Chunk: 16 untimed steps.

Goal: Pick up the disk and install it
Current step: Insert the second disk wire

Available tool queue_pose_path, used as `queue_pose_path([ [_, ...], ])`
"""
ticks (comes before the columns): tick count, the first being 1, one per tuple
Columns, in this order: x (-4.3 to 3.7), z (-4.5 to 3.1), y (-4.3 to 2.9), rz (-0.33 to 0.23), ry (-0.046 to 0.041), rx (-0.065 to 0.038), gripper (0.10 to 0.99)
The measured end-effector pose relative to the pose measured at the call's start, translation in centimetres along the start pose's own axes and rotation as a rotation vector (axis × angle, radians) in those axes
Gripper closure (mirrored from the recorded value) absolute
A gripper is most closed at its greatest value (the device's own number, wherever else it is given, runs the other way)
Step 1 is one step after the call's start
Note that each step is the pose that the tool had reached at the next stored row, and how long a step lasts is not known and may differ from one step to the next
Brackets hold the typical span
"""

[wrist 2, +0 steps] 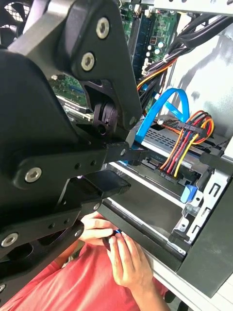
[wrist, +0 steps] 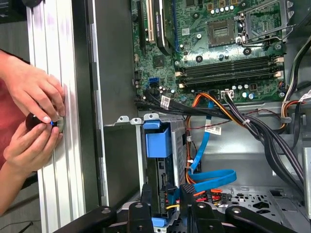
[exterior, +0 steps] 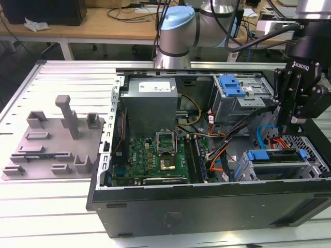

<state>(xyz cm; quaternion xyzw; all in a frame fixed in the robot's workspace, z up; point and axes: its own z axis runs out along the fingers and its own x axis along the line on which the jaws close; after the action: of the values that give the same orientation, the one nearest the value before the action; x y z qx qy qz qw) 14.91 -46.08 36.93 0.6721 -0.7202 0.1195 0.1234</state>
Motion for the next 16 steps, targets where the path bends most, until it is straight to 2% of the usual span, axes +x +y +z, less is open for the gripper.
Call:
queue_pose_path([
  [6,-0.01,0.03,0.0,0.0,0.0,0.0,0.737],
  [7,-0.01,0.03,0.0,0.0,0.0,0.0,0.812],
  [12,-0.05,0.17,0.0,0.0,-0.0001,0.0,0.812],
  [16,0.01,0.26,-0.01,0.0,-0.0039,0.0,0.812],
])
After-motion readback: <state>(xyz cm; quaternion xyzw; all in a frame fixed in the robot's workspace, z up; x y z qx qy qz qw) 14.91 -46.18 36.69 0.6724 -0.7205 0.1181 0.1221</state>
